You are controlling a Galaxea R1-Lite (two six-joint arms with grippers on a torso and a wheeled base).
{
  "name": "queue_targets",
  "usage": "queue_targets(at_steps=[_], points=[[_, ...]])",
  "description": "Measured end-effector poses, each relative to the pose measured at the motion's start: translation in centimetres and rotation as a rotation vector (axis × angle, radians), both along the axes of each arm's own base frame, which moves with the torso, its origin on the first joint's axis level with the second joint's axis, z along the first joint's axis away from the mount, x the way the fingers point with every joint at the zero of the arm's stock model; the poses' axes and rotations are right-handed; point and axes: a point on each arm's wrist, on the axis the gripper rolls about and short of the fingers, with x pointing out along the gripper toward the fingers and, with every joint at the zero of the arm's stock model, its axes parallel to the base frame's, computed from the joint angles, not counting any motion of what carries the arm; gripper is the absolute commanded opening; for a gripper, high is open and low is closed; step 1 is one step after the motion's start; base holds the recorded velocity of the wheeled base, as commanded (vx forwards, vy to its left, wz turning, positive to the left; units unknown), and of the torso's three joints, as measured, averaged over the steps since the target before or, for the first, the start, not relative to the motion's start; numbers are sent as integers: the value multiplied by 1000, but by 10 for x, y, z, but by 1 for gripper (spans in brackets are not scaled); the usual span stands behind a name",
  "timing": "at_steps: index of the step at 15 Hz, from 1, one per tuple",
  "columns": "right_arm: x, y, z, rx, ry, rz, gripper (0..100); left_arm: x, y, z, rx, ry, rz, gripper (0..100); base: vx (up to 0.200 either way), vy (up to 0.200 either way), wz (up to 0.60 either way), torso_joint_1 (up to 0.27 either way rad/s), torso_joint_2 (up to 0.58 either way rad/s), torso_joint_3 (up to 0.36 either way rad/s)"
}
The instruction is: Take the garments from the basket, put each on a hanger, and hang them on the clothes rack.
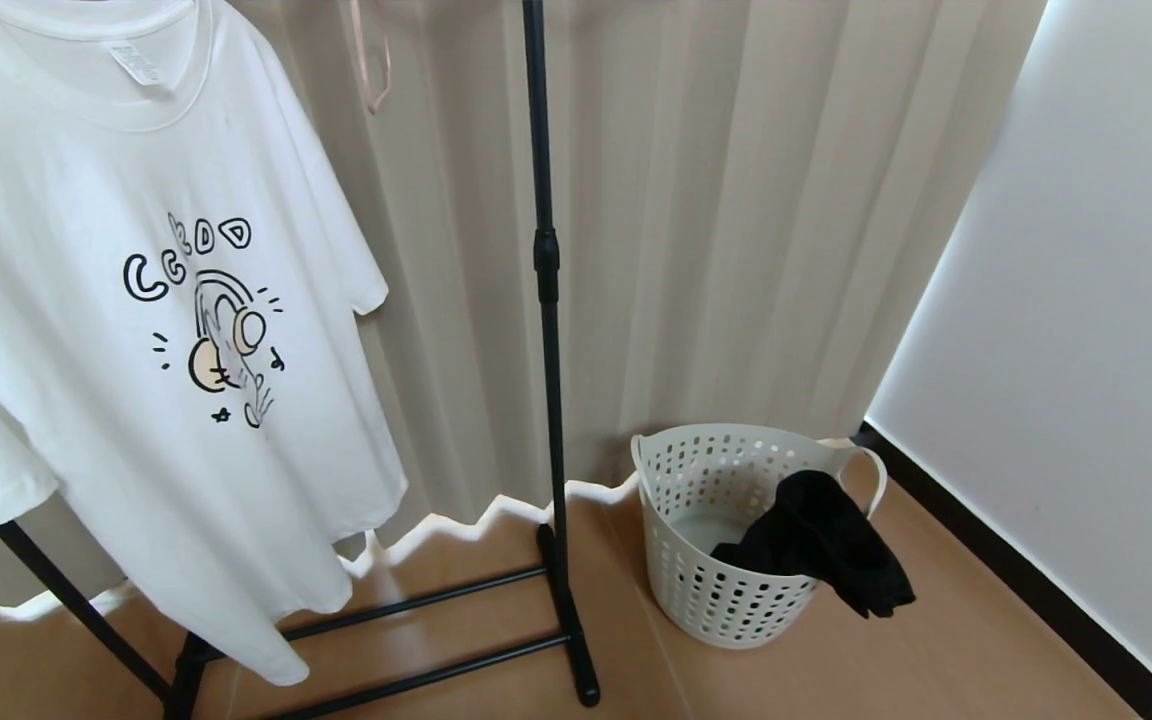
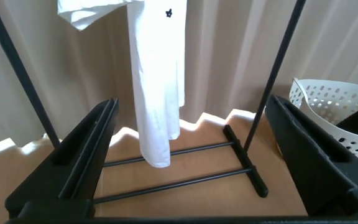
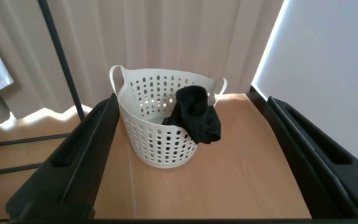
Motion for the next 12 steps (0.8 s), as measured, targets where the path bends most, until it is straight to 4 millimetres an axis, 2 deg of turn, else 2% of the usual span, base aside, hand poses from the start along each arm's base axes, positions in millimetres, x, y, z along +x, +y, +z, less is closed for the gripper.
queue_targets(at_steps=[2,7,11,12], points=[[0,0,0,-1,-1,0,100,0,0,0,0,0,0,100,0,-200,0,0,2,5],[0,0,0,-1,-1,1,100,0,0,0,-1,0,0,100,200,0,0,-1,0,5],[0,0,0,-1,-1,0,100,0,0,0,-1,1,0,100,0,0,0,0,0,0],[0,0,0,-1,0,0,100,0,0,0,-1,0,0,100,0,0,-600,-2,2,2]])
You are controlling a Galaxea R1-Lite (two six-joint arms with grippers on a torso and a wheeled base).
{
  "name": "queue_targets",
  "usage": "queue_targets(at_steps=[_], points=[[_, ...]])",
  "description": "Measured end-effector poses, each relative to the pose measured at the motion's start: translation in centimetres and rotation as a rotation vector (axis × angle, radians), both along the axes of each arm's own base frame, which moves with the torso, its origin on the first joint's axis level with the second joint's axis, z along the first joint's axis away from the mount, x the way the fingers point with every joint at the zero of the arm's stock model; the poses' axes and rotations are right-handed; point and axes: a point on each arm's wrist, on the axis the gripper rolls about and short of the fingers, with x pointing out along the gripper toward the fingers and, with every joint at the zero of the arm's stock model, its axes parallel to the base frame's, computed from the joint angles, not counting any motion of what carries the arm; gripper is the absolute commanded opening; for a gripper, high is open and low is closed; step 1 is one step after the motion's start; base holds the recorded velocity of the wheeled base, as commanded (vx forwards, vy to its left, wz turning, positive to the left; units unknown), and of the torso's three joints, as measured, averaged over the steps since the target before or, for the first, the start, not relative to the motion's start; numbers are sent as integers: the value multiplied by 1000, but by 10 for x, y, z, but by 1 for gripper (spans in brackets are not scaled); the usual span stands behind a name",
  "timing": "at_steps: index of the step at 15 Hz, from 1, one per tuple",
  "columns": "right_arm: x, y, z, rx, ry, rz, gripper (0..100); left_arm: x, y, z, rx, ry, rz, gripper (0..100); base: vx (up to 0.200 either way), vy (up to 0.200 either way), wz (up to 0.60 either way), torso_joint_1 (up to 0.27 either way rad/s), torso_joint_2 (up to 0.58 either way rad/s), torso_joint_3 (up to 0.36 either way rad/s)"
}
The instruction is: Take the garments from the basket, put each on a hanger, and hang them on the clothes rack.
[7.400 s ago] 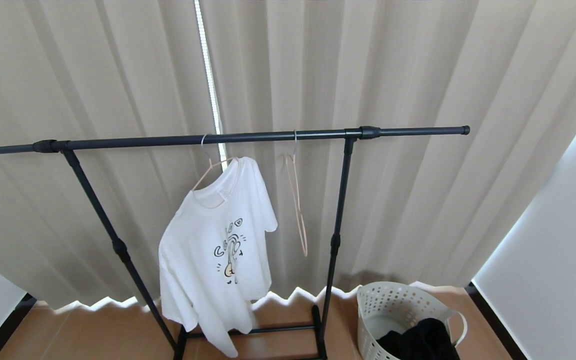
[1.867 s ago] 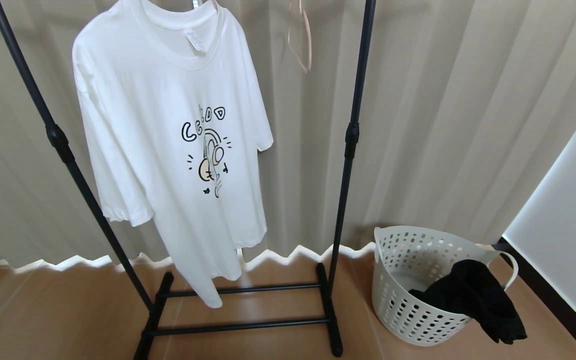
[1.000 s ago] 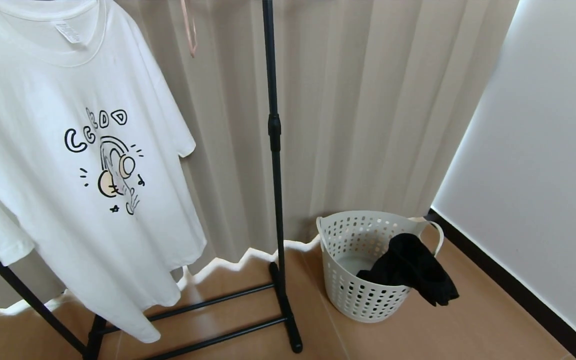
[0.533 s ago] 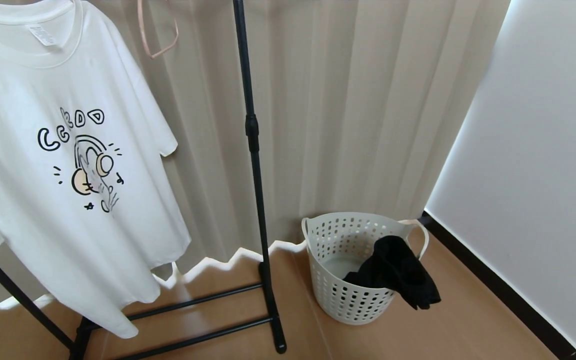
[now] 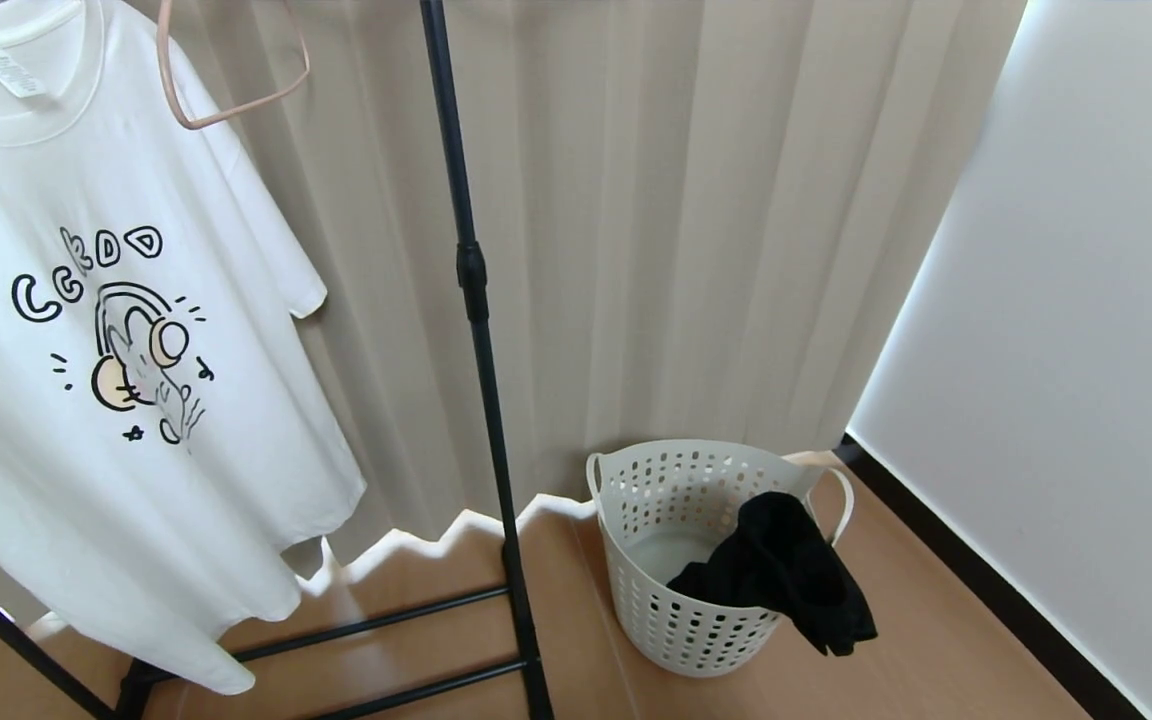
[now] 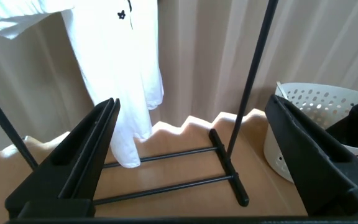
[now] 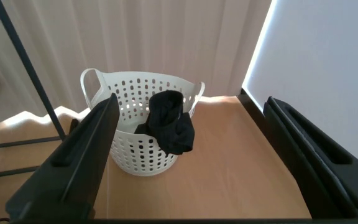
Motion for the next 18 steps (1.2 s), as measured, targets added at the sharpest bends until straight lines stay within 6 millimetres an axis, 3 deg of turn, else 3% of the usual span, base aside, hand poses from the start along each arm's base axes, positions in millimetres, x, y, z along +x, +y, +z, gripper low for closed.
queue_targets(at_steps=[5,10,18], points=[[0,0,0,0,0,0,100,0,0,0,-1,0,1,100,0,0,-120,1,0,0],[0,0,0,0,0,0,100,0,0,0,0,1,0,100,200,0,0,-3,1,2],[0,0,0,-1,0,0,100,0,0,0,-2,0,0,100,0,0,0,0,0,0]])
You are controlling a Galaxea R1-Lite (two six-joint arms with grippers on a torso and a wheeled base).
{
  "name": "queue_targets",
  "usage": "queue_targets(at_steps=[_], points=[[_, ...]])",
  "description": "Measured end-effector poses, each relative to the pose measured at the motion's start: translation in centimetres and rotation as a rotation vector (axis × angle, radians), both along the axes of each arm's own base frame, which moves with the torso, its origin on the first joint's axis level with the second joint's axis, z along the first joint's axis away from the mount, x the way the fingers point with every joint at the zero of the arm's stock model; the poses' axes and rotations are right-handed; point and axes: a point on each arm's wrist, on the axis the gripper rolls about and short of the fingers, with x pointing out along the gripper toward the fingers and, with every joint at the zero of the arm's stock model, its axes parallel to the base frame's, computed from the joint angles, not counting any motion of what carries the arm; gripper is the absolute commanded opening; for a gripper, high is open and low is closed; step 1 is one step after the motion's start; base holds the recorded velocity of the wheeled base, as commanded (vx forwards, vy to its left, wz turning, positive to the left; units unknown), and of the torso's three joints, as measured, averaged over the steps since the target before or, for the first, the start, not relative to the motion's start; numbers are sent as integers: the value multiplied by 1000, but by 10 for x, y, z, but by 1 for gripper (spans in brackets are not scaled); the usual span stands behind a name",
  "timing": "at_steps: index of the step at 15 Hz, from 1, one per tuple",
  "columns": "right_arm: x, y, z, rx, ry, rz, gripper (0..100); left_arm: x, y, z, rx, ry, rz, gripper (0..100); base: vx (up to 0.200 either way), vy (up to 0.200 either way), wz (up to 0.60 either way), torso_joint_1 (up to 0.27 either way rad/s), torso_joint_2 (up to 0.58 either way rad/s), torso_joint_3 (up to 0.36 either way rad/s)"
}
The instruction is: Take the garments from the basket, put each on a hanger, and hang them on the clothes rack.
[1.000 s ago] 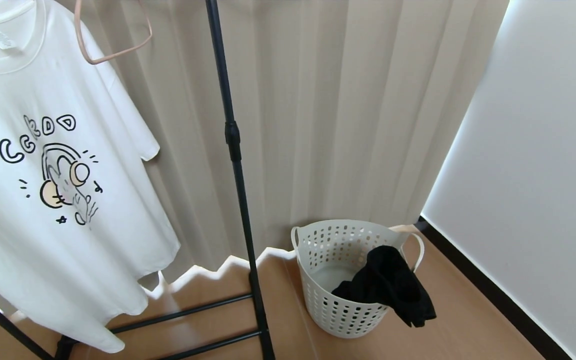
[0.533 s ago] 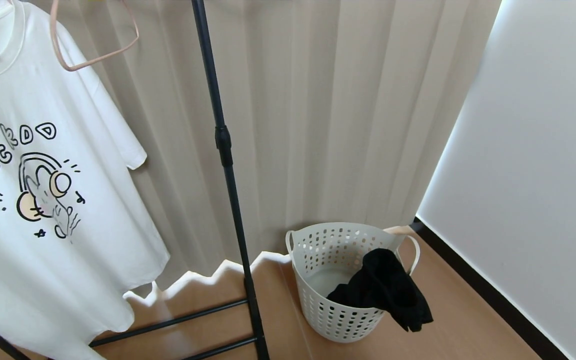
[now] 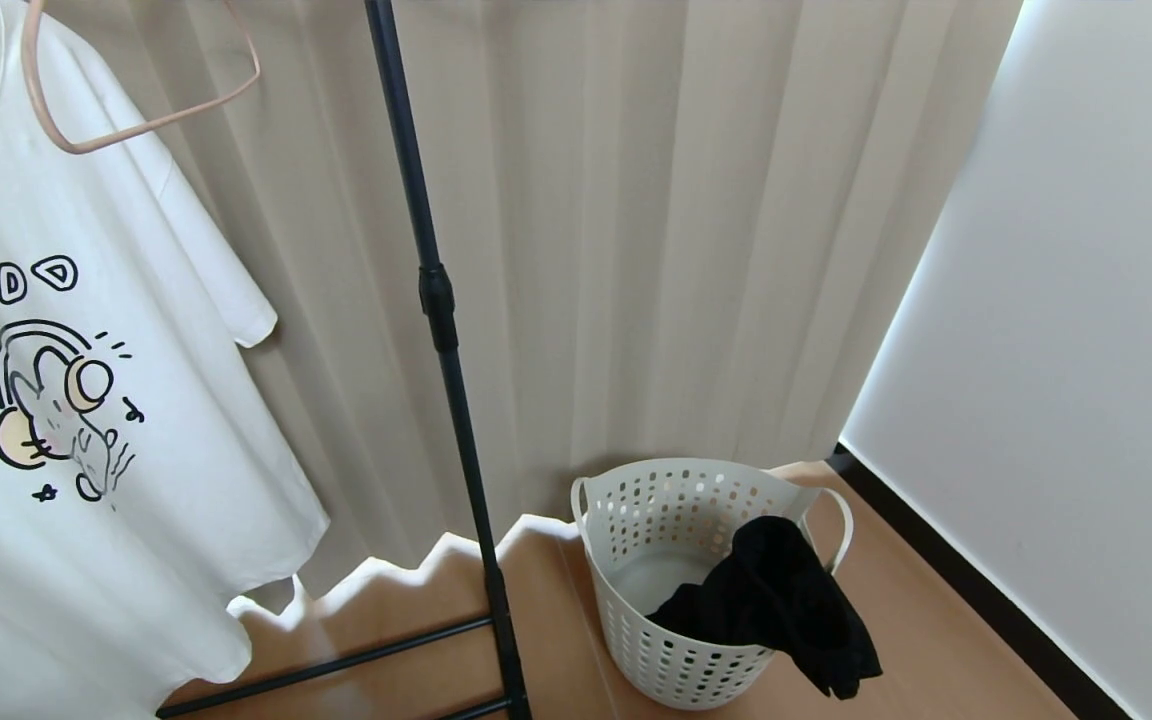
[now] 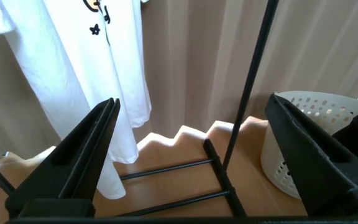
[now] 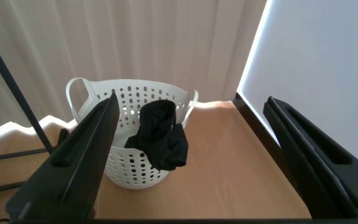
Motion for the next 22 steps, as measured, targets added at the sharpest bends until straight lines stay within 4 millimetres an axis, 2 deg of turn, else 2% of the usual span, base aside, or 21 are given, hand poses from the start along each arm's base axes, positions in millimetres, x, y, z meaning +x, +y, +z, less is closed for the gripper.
queue_targets(at_steps=[9,22], points=[[0,0,0,0,0,0,100,0,0,0,0,2,-1,100,0,0,0,0,0,0],[0,0,0,1,0,0,100,0,0,0,-3,2,-1,100,0,0,0,1,3,-130]])
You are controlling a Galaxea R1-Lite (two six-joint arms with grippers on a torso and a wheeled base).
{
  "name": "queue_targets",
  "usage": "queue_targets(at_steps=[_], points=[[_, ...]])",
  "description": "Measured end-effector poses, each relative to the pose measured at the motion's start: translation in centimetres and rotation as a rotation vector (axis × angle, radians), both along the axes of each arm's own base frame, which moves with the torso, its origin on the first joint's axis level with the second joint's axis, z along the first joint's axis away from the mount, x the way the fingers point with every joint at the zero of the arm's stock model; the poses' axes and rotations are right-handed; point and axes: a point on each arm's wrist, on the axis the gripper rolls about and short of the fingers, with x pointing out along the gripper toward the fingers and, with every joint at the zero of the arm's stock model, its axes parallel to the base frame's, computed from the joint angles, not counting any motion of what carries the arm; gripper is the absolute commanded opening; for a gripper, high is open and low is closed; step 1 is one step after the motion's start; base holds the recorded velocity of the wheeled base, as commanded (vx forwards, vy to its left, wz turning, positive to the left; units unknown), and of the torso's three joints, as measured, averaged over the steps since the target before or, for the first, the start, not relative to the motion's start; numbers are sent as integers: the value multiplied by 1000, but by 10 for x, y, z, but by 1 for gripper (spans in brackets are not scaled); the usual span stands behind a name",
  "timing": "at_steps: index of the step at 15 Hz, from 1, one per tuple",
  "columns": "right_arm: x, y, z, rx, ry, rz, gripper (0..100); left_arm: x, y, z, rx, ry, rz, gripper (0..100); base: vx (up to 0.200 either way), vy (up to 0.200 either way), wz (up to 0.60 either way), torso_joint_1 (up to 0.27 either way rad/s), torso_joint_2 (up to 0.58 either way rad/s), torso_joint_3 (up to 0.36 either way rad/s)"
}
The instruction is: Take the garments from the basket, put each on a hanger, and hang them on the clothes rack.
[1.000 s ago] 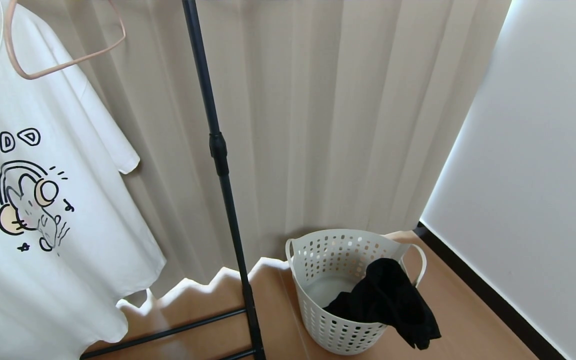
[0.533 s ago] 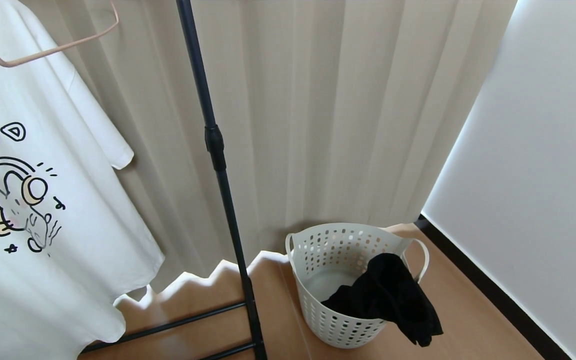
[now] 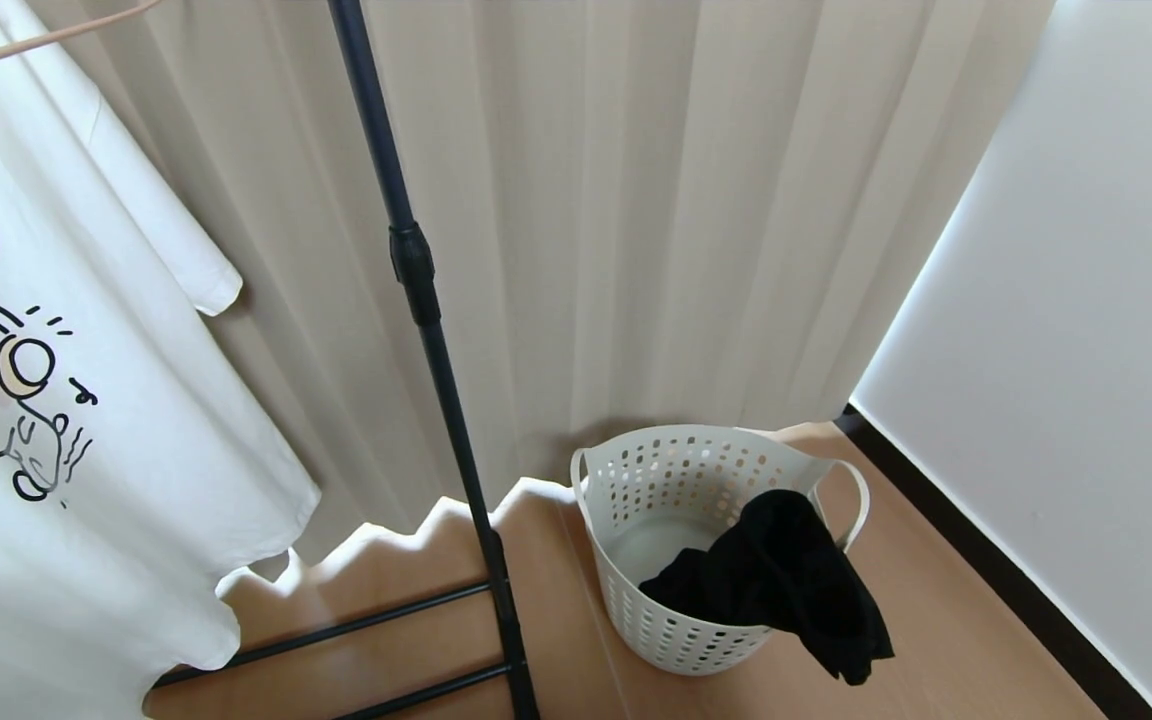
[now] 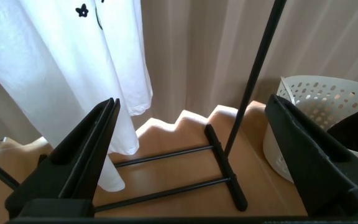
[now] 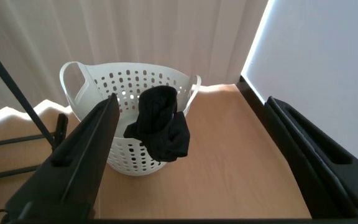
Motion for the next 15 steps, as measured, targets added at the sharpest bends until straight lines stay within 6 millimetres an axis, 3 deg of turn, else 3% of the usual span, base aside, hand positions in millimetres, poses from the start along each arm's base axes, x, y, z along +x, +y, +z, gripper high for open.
queue_targets(at_steps=[6,15], points=[[0,0,0,0,0,-1,100,0,0,0,0,-1,1,100,0,0,0,0,1,-15],[0,0,0,1,-1,0,100,0,0,0,-1,0,1,100,0,0,0,3,2,-150]])
